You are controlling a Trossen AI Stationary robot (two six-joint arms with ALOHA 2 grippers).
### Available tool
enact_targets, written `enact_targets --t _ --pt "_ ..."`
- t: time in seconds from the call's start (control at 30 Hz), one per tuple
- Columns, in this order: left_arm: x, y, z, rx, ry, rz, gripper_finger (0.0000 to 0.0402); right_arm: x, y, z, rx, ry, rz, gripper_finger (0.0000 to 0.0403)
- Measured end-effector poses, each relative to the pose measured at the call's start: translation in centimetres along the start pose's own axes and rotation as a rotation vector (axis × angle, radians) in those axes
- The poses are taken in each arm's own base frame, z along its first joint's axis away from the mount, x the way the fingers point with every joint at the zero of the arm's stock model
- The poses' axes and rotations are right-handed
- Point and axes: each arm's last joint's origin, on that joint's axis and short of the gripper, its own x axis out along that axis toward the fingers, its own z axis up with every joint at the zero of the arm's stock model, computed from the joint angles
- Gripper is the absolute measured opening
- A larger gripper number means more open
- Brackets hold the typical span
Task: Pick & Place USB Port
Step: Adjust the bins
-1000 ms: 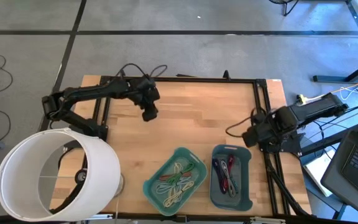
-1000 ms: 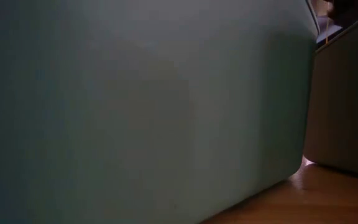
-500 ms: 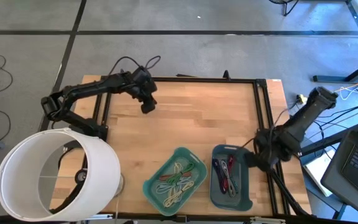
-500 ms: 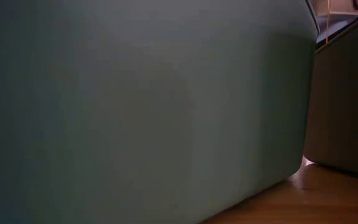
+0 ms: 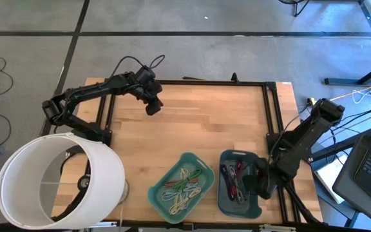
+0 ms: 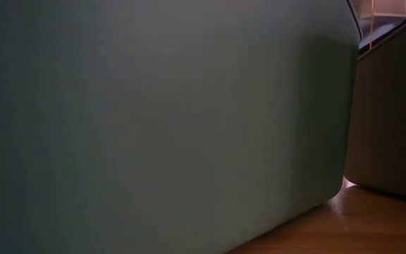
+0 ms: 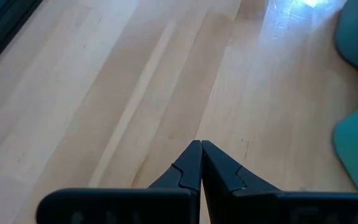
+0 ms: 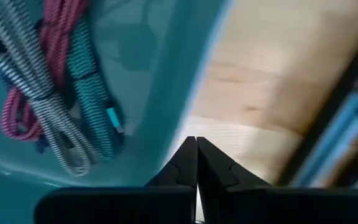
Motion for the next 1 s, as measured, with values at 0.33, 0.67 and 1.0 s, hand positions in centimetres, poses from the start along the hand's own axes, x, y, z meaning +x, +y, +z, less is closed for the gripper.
enact_targets --t 0.33,0.67,1.0 --pt "-0.1 -0.2 -1.1 -0.028 0.11 -0.019 0.0001 1.3 2.4 -0.5 0.002 -0.008 0.152 0.0" --pt "-0.7 -2.0 -4.6 -0.228 0.455 -0.22 0.0002 1.3 2.4 -0.3 -0.016 -0.03 0.152 0.0" --pt "2.5 -4.5 -8.4 -0.228 0.624 -0.299 0.0001 1.1 3.7 0.7 -0.063 -0.095 0.249 0.0"
